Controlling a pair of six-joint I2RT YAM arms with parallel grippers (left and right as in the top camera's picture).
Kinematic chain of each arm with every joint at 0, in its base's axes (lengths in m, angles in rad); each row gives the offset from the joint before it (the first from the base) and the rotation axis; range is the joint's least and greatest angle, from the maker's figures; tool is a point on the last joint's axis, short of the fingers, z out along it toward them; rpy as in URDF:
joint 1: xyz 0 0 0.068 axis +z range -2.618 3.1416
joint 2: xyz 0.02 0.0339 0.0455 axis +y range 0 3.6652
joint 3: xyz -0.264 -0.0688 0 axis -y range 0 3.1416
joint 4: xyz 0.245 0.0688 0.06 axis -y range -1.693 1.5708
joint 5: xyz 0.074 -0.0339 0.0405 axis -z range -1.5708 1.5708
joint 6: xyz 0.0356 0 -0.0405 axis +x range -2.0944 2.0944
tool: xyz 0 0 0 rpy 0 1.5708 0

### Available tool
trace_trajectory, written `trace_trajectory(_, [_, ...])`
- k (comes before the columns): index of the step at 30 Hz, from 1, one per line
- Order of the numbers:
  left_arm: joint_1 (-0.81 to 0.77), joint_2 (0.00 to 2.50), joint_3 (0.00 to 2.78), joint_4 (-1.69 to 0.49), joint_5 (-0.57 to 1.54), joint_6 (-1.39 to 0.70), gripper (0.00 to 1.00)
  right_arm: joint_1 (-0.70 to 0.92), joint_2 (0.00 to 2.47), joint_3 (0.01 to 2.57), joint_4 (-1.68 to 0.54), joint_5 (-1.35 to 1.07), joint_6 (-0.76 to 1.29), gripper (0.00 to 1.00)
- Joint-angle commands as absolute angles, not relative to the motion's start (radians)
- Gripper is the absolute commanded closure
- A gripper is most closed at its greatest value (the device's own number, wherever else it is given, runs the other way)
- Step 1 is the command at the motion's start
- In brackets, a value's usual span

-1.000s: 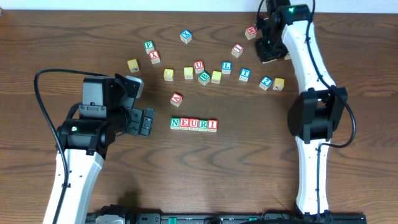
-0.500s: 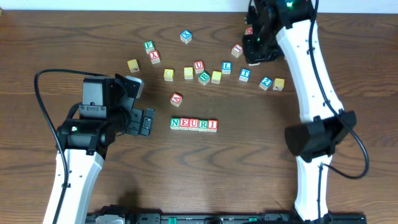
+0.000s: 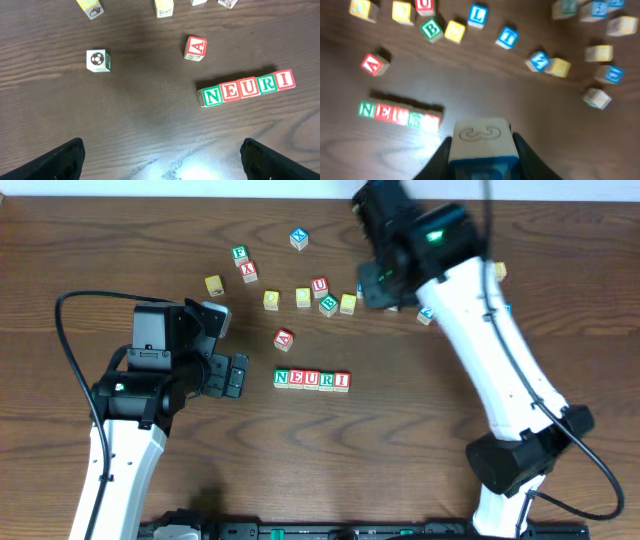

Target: Spell out NEURIPS

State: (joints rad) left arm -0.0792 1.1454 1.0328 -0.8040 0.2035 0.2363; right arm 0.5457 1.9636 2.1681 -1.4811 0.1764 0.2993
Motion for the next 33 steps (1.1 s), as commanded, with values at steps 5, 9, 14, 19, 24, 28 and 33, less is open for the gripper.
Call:
trace_trajectory(5, [-0.075, 1.145, 1.06, -0.804, 0.194, 0.242, 0.02, 0.628, 1.756, 1.731, -1.246, 0.207, 0.445, 0.99])
trace_trajectory(9, [-0.075, 1.145, 1.06, -0.804, 0.194, 0.242, 0.02, 0.63, 1.694, 1.554, -1.163, 0.208, 0.545, 0.99])
trace_trajectory(14, [-0.075, 1.145, 1.06, -0.804, 0.194, 0.242, 0.02, 0.632, 1.67, 1.394, -1.063, 0.207, 0.641, 0.99])
trace_trajectory(19, [-0.075, 1.145, 1.06, -0.804, 0.194, 0.242, 0.02, 0.658, 1.67, 1.246, -0.945, 0.203, 0.719, 0.99])
trace_trajectory(24, [-0.075, 1.145, 1.06, -0.804, 0.194, 0.242, 0.02, 0.689, 1.67, 1.168, -0.869, 0.203, 0.768, 0.99])
trace_trajectory(28, [-0.075, 1.145, 1.06, -0.804, 0.194, 0.242, 0.02, 0.712, 1.67, 1.137, -0.833, 0.209, 0.811, 0.99])
trace_trajectory(33, [-0.075, 1.145, 1.06, -0.804, 0.194, 0.242, 0.02, 0.728, 1.67, 1.07, -0.738, 0.212, 0.841, 0.99])
